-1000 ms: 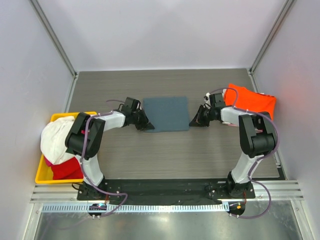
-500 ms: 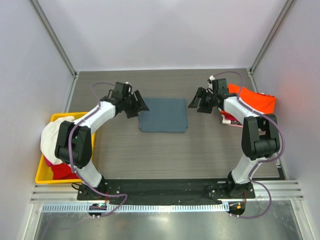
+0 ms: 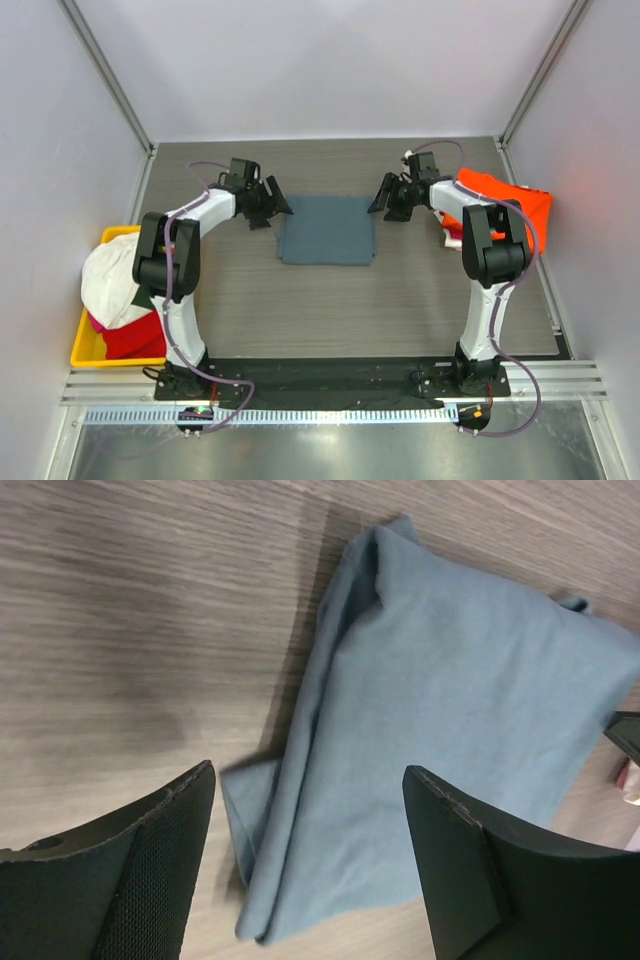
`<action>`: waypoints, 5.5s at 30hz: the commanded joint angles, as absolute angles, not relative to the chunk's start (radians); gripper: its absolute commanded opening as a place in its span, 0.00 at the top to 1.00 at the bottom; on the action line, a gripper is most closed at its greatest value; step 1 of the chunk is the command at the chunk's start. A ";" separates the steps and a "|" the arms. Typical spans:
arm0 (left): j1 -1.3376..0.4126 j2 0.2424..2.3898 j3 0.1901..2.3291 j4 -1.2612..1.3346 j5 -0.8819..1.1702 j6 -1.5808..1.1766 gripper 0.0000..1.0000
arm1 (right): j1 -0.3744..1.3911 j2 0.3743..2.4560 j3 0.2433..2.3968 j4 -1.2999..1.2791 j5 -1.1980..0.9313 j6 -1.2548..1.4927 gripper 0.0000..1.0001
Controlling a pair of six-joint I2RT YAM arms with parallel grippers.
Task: Fold and stack the t-shirts
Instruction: Neatly place the folded tshirt to the corner
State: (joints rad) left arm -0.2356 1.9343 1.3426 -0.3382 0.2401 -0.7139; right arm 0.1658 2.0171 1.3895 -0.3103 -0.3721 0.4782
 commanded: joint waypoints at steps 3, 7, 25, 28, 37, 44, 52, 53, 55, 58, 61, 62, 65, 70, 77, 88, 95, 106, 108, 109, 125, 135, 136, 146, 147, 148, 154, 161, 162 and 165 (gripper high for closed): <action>-0.238 2.002 1.391 -0.233 0.268 -0.707 0.24 | 0.189 2.077 1.465 -0.275 -0.385 0.494 0.38; -0.235 2.069 1.449 -0.233 0.268 -0.700 0.25 | 0.192 2.135 1.506 -0.273 -0.380 0.502 0.40; -0.244 2.258 1.565 -0.190 0.301 -0.765 0.46 | 0.204 2.318 1.672 -0.273 -0.406 0.518 0.61; -0.258 2.279 1.580 -0.181 0.296 -0.782 0.50 | 0.215 2.330 1.684 -0.267 -0.411 0.525 0.65; -0.279 2.241 1.542 -0.138 0.206 -0.815 1.00 | 0.229 2.316 1.726 -0.267 -0.417 0.551 0.99; -0.279 2.074 1.433 -0.041 0.172 -0.785 1.00 | 0.229 2.182 1.649 -0.215 -0.439 0.540 0.99; -0.281 1.823 1.278 -0.008 0.196 -0.790 1.00 | 0.229 1.916 1.431 -0.118 -0.434 0.541 0.99; -0.285 1.775 1.261 -0.009 0.199 -0.795 1.00 | 0.229 1.867 1.418 -0.117 -0.437 0.541 0.99; -0.290 1.721 1.247 -0.024 0.204 -0.799 1.00 | 0.229 1.815 1.372 -0.115 -0.439 0.546 0.99; -0.308 1.622 1.238 -0.057 0.198 -0.799 1.00 | 0.227 1.701 1.309 -0.115 -0.436 0.552 0.99; -0.330 1.534 1.253 -0.093 0.189 -0.802 1.00 | 0.216 1.571 1.264 -0.141 -0.413 0.561 0.99; -0.343 1.517 1.271 -0.100 0.187 -0.805 1.00 | 0.210 1.534 1.258 -0.156 -0.384 0.558 0.99; -0.376 1.479 1.330 -0.143 0.169 -0.810 1.00 | 0.198 1.428 1.281 -0.267 -0.290 0.542 0.99; -0.458 1.480 1.437 -0.169 0.123 -0.815 1.00 | 0.127 1.316 1.376 -0.501 -0.151 0.517 0.99; -0.666 1.638 1.675 -0.153 0.037 -0.805 1.00 | -0.076 1.207 1.442 -0.741 0.110 0.511 0.99; -0.885 2.017 2.104 -0.100 0.009 -0.802 1.00 | -0.347 1.238 1.569 -0.851 0.207 0.476 0.99; -0.905 2.189 2.289 -0.051 0.009 -0.853 1.00 | -0.472 1.338 1.696 -0.876 0.225 0.492 0.99; -0.928 2.338 2.356 0.173 -0.023 -0.939 1.00 | -0.548 1.414 1.744 -0.867 0.247 0.489 0.99; -0.937 2.370 2.373 0.218 -0.047 -0.943 1.00 | -0.561 1.423 1.744 -0.861 0.252 0.485 0.99; -0.939 2.382 2.403 0.225 -0.054 -0.949 1.00 | -0.566 1.428 1.746 -0.859 0.255 0.486 0.99; -0.937 2.529 2.485 0.373 -0.126 -0.980 1.00 | -0.617 1.531 1.750 -0.789 0.239 0.537 0.99; -0.917 2.657 2.582 0.443 -0.221 -1.035 1.00 | -0.617 1.627 1.804 -0.758 0.226 0.554 0.99; -0.916 2.660 2.580 0.449 -0.224 -1.040 1.00 | -0.617 1.643 1.805 -0.747 0.225 0.557 0.99; -0.914 2.781 2.703 0.529 -0.464 -1.009 0.66 | -0.618 1.784 1.868 -0.686 0.229 0.591 0.99; -0.913 2.786 2.700 0.535 -0.492 -0.997 0.52 | -0.618 1.802 1.882 -0.681 0.227 0.592 0.99; -0.913 2.787 2.700 0.540 -0.512 -0.980 0.44 | -0.617 1.824 1.896 -0.677 0.227 0.595 0.99; -0.839 2.749 2.630 0.578 -0.502 -0.943 0.00 | -0.617 2.026 2.011 -0.617 0.146 0.644 0.22; -0.788 2.508 2.292 0.646 -0.335 -0.830 0.00 | -0.601 2.086 2.119 -0.672 0.112 0.630 0.00; -0.788 2.464 2.272 0.623 -0.304 -0.822 0.00 | -0.589 2.062 2.111 -0.672 0.127 0.618 0.00; -0.788 2.375 2.177 0.528 -0.270 -0.770 0.00 | -0.560 1.967 2.062 -0.669 0.149 0.563 0.11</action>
